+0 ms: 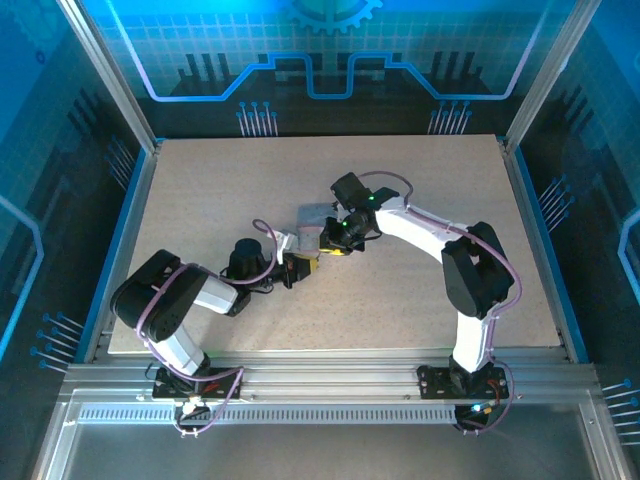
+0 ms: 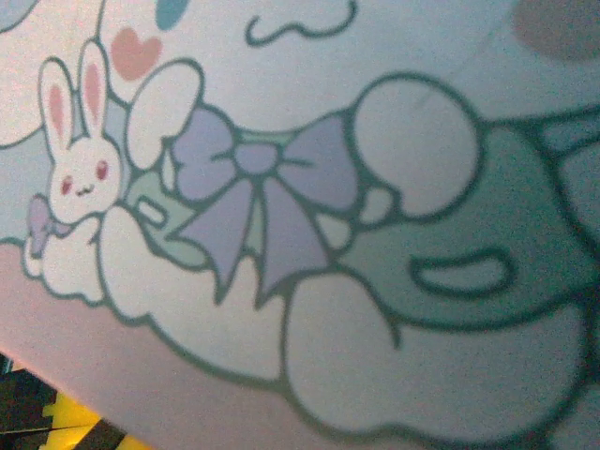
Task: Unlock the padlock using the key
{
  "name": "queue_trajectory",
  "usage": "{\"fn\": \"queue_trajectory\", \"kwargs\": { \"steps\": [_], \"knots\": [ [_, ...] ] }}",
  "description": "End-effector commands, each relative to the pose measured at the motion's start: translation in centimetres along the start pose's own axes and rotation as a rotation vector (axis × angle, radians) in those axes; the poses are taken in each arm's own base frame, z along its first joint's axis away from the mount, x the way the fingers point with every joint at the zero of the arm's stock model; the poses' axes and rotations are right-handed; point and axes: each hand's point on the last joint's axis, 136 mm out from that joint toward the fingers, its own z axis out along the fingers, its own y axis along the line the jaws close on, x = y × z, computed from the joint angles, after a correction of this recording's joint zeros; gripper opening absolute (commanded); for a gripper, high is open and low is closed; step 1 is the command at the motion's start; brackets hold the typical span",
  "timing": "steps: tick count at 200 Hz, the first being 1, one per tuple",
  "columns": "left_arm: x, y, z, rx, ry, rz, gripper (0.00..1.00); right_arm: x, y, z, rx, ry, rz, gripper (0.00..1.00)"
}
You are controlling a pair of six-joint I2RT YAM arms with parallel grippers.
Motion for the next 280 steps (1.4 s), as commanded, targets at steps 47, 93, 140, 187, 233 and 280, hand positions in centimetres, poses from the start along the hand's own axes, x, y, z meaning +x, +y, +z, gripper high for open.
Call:
{"fn": "queue_trajectory", "kwargs": {
  "steps": [47,93,140,187,233,280],
  "knots": [
    [-0.2,-0.2,0.3,0.046,0.002,-0.001,0.00,-0.4,2.3,-2.8,-0.115,-0.027,-0.009,0.05],
    [-0.6,-0.3,0.5,0.071,-0.007,-0.006,0.00,-0.4,2.3,-2.9,-0.113,-0.024,-0.012,0.04],
    [-1.1,-0.7,0.7,0.104,-0.026,-0.001,0.00,0.0,2.2,-2.6,-0.125,-0.005,-0.008,0.04],
    [-1.5,-0.9,0.9,0.128,-0.056,0.005,0.00,0.1,2.5,-2.9,-0.137,0.002,-0.015,0.04],
    [-1.9,-0.9,0.5,0.120,-0.074,0.025,0.00,0.5,2.4,-2.9,-0.137,0.023,-0.028,0.04],
    [-2.3,-1.3,0.0,0.134,-0.083,0.029,0.00,0.7,1.8,-3.1,-0.134,0.048,-0.043,0.04]
  ]
}}
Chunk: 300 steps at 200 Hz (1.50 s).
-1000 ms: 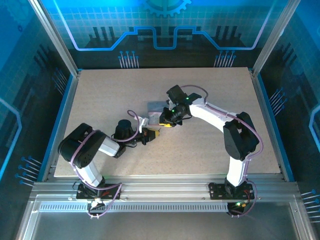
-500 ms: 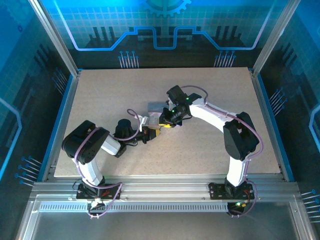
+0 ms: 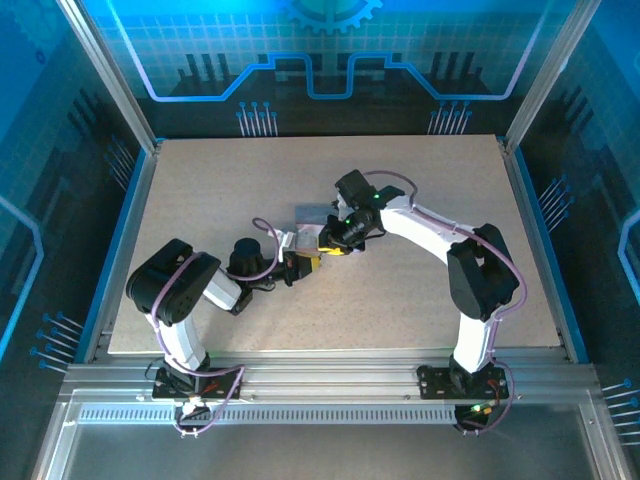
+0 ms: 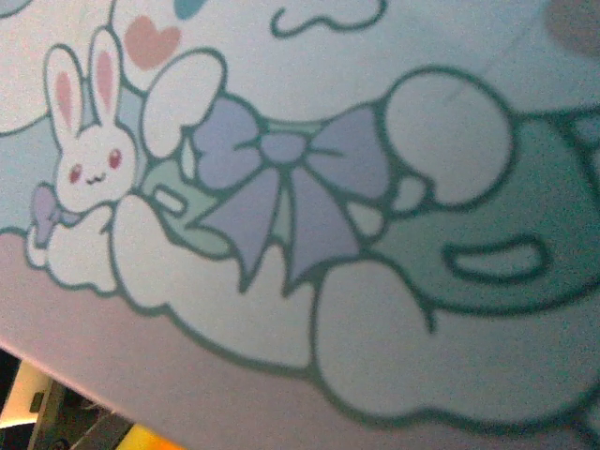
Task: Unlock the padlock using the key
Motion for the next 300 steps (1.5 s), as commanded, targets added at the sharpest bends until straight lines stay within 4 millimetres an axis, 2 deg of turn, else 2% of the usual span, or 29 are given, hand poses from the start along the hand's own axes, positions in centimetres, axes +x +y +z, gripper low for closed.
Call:
{"fn": "queue_trajectory", "kwargs": {
  "steps": [1,64,180,257,300],
  "knots": [
    [-1.9,-1.5,-0.5,0.052,-0.053,0.066,0.00,0.1,0.9,-1.8,-0.048,0.005,-0.040,0.04],
    [-2.0,-1.9,-0.7,0.064,-0.054,0.073,0.00,0.1,1.0,-2.6,-0.073,0.022,-0.050,0.04],
    [-2.6,-2.4,-1.3,0.060,-0.108,0.084,0.00,0.1,3.2,-4.2,-0.182,0.034,-0.024,0.04],
    [-2.4,-2.6,-1.4,0.050,-0.123,0.106,0.00,0.2,3.6,-3.8,-0.213,0.057,0.002,0.04],
    [-3.0,-2.3,-1.4,0.013,-0.157,0.117,0.00,0.4,3.6,-3.8,-0.214,0.061,0.009,0.04]
  ]
}}
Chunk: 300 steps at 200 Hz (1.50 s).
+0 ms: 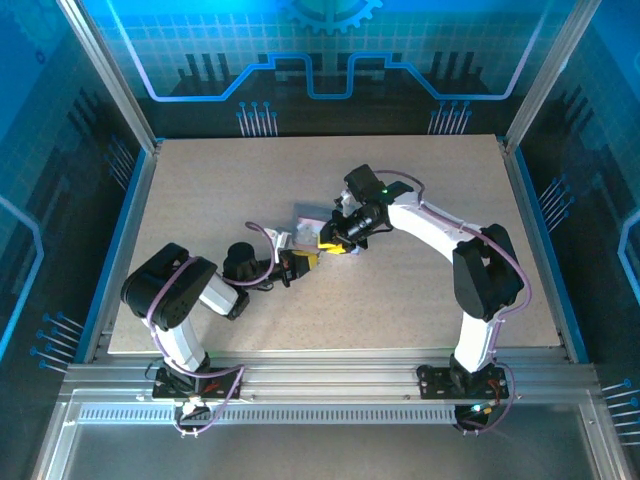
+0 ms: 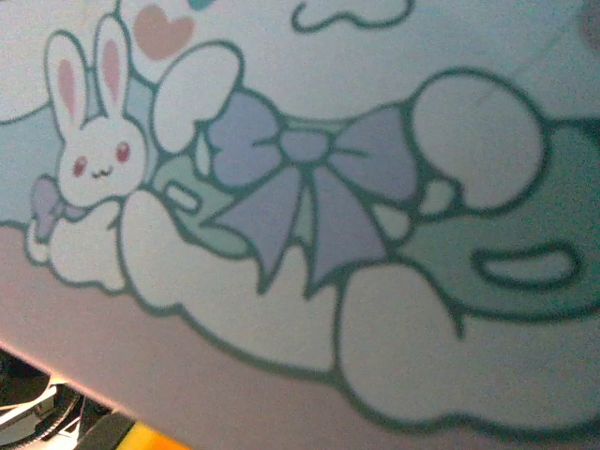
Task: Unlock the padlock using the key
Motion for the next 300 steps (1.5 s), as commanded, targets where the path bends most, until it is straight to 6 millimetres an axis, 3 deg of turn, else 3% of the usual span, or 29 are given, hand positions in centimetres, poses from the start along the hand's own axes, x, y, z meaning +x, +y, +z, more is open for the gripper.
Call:
{"fn": "queue_trajectory", "kwargs": {
  "steps": [1,92,207,234,264,300],
  "knots": [
    [-1.8,-0.7,-0.2,-0.006,-0.074,0.057,0.00,0.1,2.6,-1.9,-0.087,-0.015,-0.042,0.04],
    [-2.4,-0.7,0.7,-0.040,-0.111,0.035,0.00,0.6,2.9,-1.4,-0.112,0.014,-0.044,0.04],
    [-3.9,-1.9,2.8,0.024,-0.123,-0.046,0.00,0.8,0.5,1.3,-0.035,0.018,-0.053,0.04],
    [-2.6,-1.2,3.4,0.008,-0.096,-0.075,0.00,0.5,0.0,2.3,-0.025,0.012,-0.039,0.07],
    [-0.8,0.1,2.7,-0.053,-0.075,-0.134,0.00,0.1,-0.9,3.0,0.021,-0.025,-0.030,0.15],
    [1.8,1.0,2.0,-0.116,-0.033,-0.197,0.00,0.1,-1.8,3.4,0.082,-0.083,-0.033,0.35]
  ]
}}
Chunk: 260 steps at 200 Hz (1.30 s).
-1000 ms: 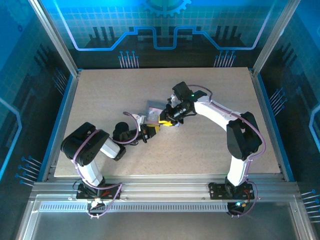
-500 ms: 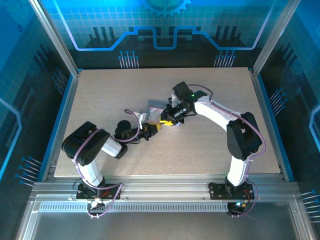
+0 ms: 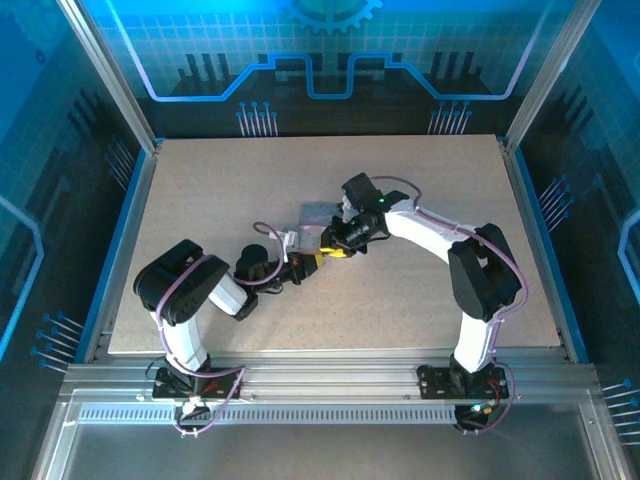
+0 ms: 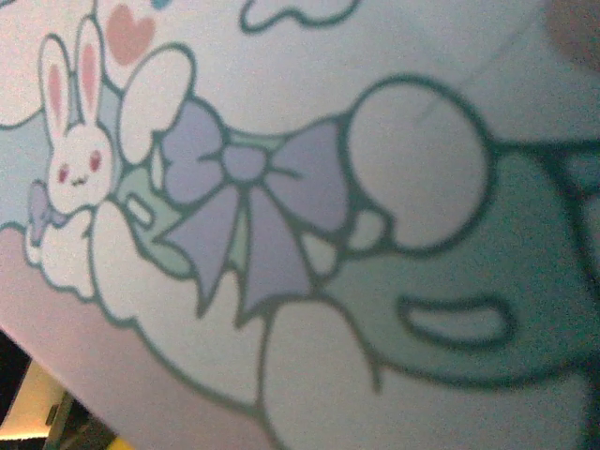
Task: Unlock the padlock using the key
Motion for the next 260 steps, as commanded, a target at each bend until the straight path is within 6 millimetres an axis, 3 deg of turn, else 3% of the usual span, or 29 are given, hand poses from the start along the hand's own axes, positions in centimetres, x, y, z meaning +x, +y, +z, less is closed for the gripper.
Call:
{"fn": "queue_trajectory", "kwargs": {
  "steps": [1,32,85,155,205,260],
  "knots": [
    [0.4,-0.5,-0.1,-0.001,-0.023,-0.023,0.00,0.9,0.5,1.2,0.010,-0.012,-0.036,0.36],
    [2.1,0.9,-0.5,-0.057,-0.009,-0.067,0.00,1.2,-0.1,1.0,0.045,-0.051,-0.035,0.58],
    [2.6,1.8,-0.4,-0.083,-0.008,-0.116,0.00,1.4,-0.6,-0.3,0.074,-0.123,-0.022,0.72],
    [3.7,2.9,-1.0,-0.166,-0.009,-0.197,0.00,2.1,-1.4,-2.0,0.089,-0.275,0.041,0.70],
    [4.3,2.8,-1.1,-0.237,0.030,-0.203,0.00,3.3,-1.3,-0.4,0.090,-0.315,0.065,0.67],
    [4.1,2.1,-1.0,-0.245,0.050,-0.203,0.00,2.6,-1.1,1.8,0.070,-0.333,0.124,0.61]
  ]
}}
